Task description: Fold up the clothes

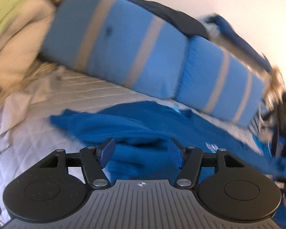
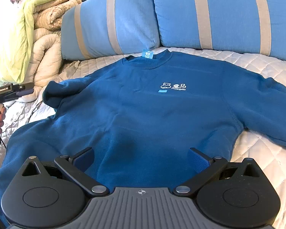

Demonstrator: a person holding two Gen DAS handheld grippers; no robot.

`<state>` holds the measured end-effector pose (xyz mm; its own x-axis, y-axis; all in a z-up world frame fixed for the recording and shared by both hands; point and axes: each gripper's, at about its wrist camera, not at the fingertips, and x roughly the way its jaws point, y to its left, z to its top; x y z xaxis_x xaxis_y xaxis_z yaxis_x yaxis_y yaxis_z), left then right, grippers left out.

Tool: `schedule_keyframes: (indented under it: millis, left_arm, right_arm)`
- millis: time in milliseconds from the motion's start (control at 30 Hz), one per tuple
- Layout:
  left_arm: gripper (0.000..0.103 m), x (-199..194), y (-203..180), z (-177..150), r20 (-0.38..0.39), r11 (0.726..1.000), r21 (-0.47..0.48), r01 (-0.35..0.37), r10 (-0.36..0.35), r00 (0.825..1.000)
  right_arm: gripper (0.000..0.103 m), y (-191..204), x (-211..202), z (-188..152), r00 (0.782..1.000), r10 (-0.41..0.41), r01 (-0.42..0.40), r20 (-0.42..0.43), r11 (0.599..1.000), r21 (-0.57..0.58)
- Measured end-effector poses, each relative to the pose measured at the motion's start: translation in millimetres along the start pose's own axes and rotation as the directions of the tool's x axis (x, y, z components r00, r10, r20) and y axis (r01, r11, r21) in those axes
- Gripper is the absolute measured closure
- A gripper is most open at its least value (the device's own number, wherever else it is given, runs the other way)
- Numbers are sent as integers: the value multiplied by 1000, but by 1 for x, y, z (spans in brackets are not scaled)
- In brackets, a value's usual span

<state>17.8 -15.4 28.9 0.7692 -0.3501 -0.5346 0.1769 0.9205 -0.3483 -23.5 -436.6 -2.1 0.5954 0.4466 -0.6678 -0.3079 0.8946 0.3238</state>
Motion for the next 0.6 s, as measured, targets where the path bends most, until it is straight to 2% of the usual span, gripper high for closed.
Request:
schedule_keyframes:
  millis: [100,167,233,333,367,467,533,600]
  left_arm:
    - [42,10,43,4,4,985,-173,-16,17,1000]
    - [43,24,72,2,-7,945,-328,10,-13,1000]
    - [43,41,100,-2,-15,878,-476,39,-52,999]
    - [43,65,141,-9,-14,737,-673,71,-108,994]
    - [43,73,149,-10,-19,701,-710,66,-113,993]
    - [44,93,164,-13,-34,618,-784,57,-135,990]
    - [44,103,167,-12,-32,585,-808,68,-158,987]
    - [50,111,167,-8,-35,568,-820,71,-173,984]
  right_arm:
    - [0,0,-1,0,1000,2,-2,7,1000,6]
    - [0,-1,0,0,1000,4,-5,6,1000,12]
    - [0,-2,0,0,1000,5,-5,5,1000,15]
    - [0,-1,0,0,1000,3,-3,2,1000,16]
    - [0,-1,0,1,1000,2,-2,0,1000,16]
    - [0,-1,2,1,1000,-1,1,-4,1000,17]
    - [0,-2,2,1,1000,0,1,-6,1000,19]
    - [0,-3,3,2,1000,3,-3,-9,1000,25]
